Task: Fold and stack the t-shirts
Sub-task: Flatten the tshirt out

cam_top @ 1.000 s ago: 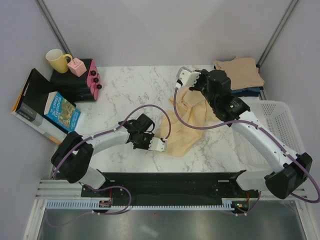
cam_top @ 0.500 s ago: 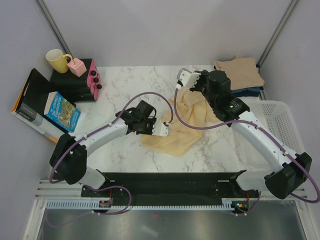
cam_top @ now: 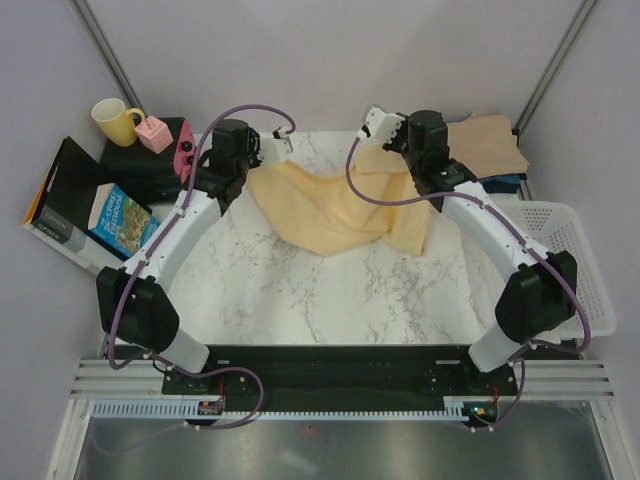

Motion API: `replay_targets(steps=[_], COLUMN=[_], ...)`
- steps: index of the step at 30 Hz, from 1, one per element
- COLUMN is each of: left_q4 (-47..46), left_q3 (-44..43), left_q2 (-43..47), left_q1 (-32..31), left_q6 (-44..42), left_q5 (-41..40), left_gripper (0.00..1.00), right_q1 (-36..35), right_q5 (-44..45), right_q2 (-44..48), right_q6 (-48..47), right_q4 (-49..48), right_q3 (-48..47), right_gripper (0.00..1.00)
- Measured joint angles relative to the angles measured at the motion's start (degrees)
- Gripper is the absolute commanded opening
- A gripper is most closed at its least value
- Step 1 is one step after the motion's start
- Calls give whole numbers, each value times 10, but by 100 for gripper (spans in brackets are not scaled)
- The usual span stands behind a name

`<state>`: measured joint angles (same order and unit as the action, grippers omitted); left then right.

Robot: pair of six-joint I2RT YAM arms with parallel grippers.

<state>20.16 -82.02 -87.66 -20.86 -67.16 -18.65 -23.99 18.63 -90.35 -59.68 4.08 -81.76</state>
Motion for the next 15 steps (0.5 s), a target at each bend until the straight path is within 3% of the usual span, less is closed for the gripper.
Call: replay_targets(steps=[7, 11, 15], left_q4=[-112, -113, -149], left_q3=[39, -40, -143], left_q2=[-18, -67, -123], left_q1=[71, 116, 148], left_q6=[-86, -88, -89], left_q5=[-63, -65, -50], left_gripper=[2, 2, 2], right_q1=[45, 73, 104], right_q5=[-12, -10, -13], right_q2=[-61, -94, -170], right_q6=[9, 1, -17], right_q4=[9, -33, -134], right_q3=[-69, -121, -227], right_gripper=[0, 0, 0])
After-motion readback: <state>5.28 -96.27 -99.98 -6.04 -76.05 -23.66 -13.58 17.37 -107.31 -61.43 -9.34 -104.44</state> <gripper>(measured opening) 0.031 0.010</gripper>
